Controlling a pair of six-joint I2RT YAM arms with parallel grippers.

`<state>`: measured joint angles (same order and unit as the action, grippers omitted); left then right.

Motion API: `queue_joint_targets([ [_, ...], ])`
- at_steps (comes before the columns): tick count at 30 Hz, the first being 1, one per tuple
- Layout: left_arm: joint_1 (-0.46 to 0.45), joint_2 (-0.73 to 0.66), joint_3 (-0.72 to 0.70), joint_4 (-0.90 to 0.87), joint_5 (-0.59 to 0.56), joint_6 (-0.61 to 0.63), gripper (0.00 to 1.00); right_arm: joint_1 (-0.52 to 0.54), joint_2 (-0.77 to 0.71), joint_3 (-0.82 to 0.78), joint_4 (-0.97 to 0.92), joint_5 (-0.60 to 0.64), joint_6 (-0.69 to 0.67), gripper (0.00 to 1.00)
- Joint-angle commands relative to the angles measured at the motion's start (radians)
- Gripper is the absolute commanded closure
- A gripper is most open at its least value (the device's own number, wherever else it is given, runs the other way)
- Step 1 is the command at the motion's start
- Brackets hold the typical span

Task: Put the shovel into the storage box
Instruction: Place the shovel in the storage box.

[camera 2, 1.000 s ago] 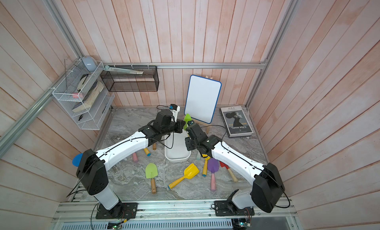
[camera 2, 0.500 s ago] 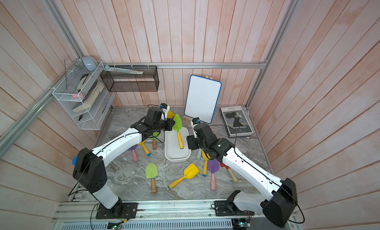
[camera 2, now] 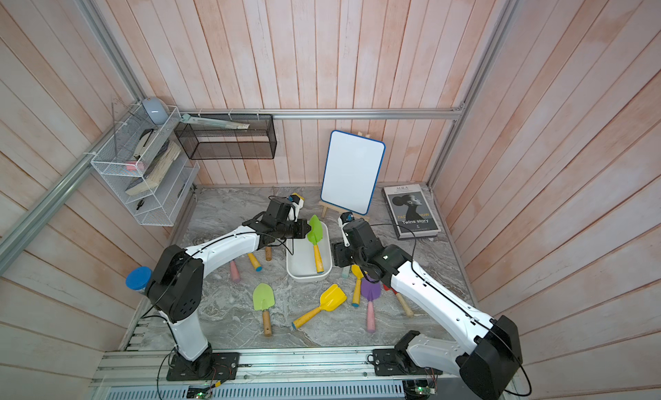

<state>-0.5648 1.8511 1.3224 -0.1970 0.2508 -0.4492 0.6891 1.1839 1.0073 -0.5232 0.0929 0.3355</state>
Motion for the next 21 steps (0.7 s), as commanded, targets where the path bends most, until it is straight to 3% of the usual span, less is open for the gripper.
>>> queue_joint_targets([
  [1, -0.001, 0.03, -0.008, 0.056, 0.017, -0.006, 1.0, -0.006, -0.008, -0.013, -0.003, -0.019, -0.011, 0.37],
  [21, 0.001, 0.168, 0.065, -0.048, 0.054, -0.024, 1.0, -0.017, 0.046, -0.013, 0.022, -0.059, -0.027, 0.37],
])
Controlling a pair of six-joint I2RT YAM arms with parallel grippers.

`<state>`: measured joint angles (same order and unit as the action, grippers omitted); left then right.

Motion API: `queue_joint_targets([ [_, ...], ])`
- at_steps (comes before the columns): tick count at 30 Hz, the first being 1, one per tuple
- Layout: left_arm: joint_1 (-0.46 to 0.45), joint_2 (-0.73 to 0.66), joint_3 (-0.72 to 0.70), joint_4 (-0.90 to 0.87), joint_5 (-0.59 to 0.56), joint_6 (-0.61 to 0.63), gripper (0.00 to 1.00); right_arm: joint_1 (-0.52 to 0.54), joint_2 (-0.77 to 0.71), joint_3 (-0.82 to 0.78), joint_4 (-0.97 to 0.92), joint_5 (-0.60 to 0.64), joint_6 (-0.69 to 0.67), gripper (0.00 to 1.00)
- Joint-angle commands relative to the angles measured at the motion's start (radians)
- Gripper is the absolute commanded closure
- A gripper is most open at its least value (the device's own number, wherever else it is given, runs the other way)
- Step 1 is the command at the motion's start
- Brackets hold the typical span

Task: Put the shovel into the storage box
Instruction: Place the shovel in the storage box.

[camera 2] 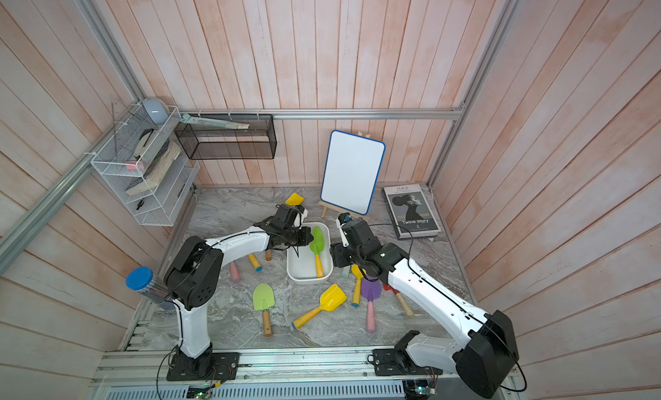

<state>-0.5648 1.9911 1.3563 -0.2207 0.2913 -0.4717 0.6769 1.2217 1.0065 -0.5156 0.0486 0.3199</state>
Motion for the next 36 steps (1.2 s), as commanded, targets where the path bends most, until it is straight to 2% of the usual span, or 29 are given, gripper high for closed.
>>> queue_joint_targets([
  [1, 0.0, 0.034, 0.036, -0.029, 0.013, -0.003, 1.0, -0.005, 0.01, -0.012, 0.015, -0.017, -0.013, 0.37],
  [12, 0.0, 0.093, 0.109, -0.127, -0.002, 0.001, 0.97, -0.004, 0.025, -0.011, 0.026, -0.029, -0.018, 0.37],
  [14, 0.001, 0.1, 0.117, -0.143, -0.011, 0.0, 0.93, -0.004, 0.027, -0.013, 0.028, -0.032, -0.019, 0.37],
  [22, -0.001, 0.119, 0.16, -0.209, -0.046, 0.004, 0.64, -0.006, 0.03, -0.016, 0.029, -0.034, -0.023, 0.38],
  [26, 0.0, 0.127, 0.177, -0.23, -0.058, 0.007, 0.61, -0.006, 0.03, -0.018, 0.031, -0.034, -0.025, 0.37],
  [36, -0.012, 0.104, 0.228, -0.273, -0.111, 0.01, 0.44, -0.017, 0.022, -0.03, 0.034, -0.021, -0.006, 0.37],
])
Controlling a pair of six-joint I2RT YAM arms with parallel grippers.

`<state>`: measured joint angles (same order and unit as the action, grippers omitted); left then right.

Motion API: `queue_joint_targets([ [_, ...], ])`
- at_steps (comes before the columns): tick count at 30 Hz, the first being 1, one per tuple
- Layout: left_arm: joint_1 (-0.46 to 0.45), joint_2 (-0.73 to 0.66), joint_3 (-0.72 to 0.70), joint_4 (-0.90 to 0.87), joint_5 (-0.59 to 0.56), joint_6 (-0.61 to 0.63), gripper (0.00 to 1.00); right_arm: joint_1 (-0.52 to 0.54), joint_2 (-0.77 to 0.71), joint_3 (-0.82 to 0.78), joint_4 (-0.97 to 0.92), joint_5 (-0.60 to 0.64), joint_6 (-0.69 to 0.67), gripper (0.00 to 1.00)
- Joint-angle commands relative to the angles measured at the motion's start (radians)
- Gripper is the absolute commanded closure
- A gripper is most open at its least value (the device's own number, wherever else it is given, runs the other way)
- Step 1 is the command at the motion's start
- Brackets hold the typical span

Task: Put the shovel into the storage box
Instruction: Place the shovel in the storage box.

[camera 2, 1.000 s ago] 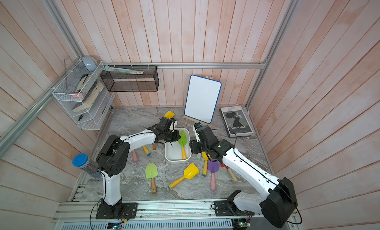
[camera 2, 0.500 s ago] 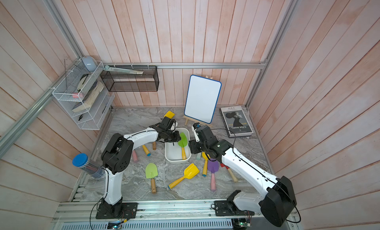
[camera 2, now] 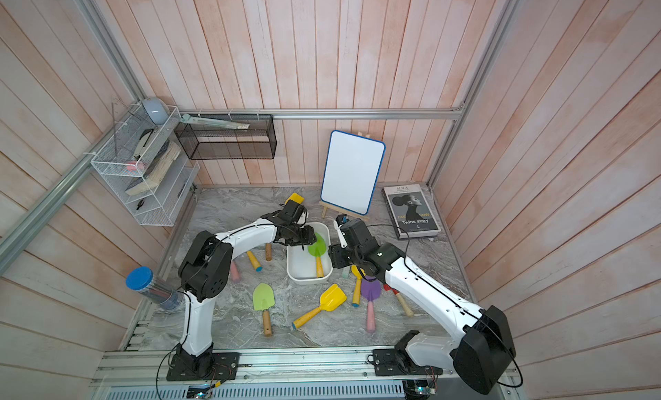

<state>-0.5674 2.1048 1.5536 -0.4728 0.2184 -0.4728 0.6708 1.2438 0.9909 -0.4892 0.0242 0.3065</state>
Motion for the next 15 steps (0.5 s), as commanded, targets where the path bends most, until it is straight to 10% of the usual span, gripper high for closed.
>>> queue_joint_targets([
  [1, -0.012, -0.022, 0.033, -0.023, -0.045, 0.013, 0.43, -0.02, -0.003, -0.016, 0.003, 0.007, 0.018, 0.38],
  [15, -0.044, -0.412, -0.148, 0.16, -0.058, 0.03, 0.27, -0.334, -0.123, -0.15, -0.19, 0.1, 0.127, 0.37],
])
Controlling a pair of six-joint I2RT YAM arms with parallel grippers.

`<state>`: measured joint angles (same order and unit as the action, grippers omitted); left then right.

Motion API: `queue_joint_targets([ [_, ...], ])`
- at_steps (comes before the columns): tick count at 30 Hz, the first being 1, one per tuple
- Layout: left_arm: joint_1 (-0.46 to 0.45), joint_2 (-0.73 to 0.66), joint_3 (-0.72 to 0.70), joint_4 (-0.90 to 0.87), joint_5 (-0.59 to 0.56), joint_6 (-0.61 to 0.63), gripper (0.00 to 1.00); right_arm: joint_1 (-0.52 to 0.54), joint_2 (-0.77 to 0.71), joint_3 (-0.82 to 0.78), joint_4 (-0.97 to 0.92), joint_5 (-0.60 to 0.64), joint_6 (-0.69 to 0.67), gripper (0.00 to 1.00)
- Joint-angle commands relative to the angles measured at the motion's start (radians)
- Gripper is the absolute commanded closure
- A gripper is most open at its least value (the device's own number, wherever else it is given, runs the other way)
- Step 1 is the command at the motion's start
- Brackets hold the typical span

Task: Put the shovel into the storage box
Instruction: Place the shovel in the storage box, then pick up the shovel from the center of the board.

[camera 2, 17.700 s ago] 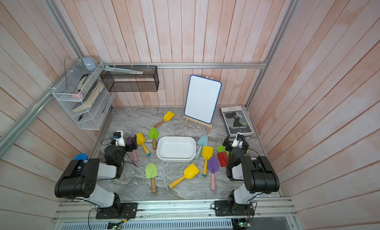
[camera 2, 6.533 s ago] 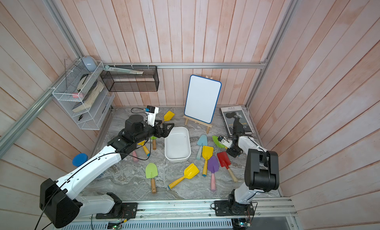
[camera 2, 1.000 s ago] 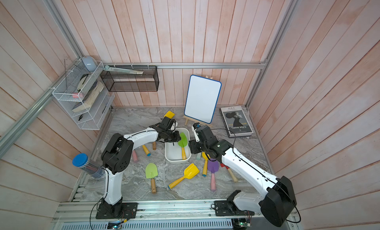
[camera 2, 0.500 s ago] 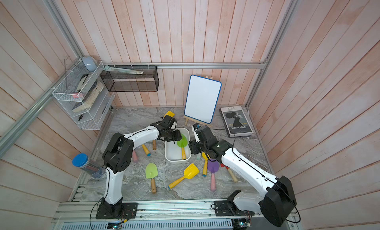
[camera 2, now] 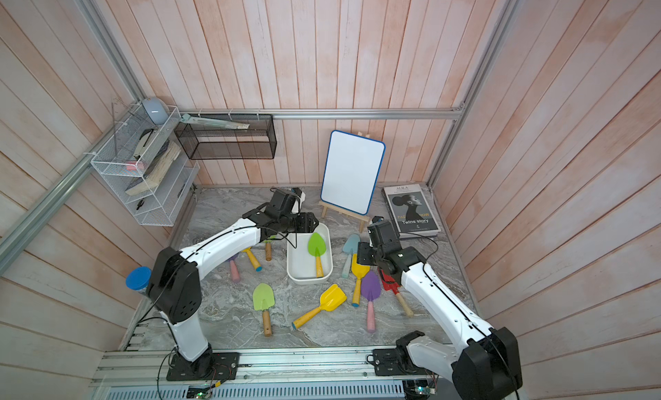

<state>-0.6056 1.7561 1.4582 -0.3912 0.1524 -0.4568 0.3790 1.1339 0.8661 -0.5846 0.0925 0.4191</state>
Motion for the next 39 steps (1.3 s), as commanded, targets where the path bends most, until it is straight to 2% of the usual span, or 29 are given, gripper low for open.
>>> queue_joint_targets([
  [1, -0.008, -0.09, -0.076, 0.1, 0.021, 0.013, 0.26, -0.068, -0.017, -0.038, -0.104, 0.029, 0.016, 0.37],
  [4, -0.015, -0.153, -0.128, 0.144, 0.053, 0.007, 0.24, -0.111, -0.027, -0.068, -0.128, 0.014, 0.061, 0.37],
  [8, -0.034, -0.204, -0.176, 0.18, 0.086, 0.001, 0.23, -0.113, -0.05, -0.14, -0.138, 0.004, 0.151, 0.37],
  [14, -0.056, -0.257, -0.223, 0.223, 0.146, -0.012, 0.23, -0.088, -0.054, -0.172, -0.149, 0.119, 0.281, 0.35],
  [19, -0.062, -0.297, -0.26, 0.237, 0.179, -0.023, 0.23, -0.08, -0.064, -0.202, -0.179, 0.172, 0.399, 0.35],
  [25, -0.061, -0.32, -0.281, 0.239, 0.21, -0.019, 0.22, -0.062, -0.148, -0.308, -0.179, 0.189, 0.533, 0.35],
  [32, -0.061, -0.314, -0.277, 0.245, 0.268, -0.02, 0.22, -0.048, -0.204, -0.344, -0.226, 0.267, 0.614, 0.35],
  [39, -0.061, -0.321, -0.292, 0.243, 0.267, -0.019, 0.22, -0.048, -0.222, -0.345, -0.247, 0.331, 0.662, 0.34],
])
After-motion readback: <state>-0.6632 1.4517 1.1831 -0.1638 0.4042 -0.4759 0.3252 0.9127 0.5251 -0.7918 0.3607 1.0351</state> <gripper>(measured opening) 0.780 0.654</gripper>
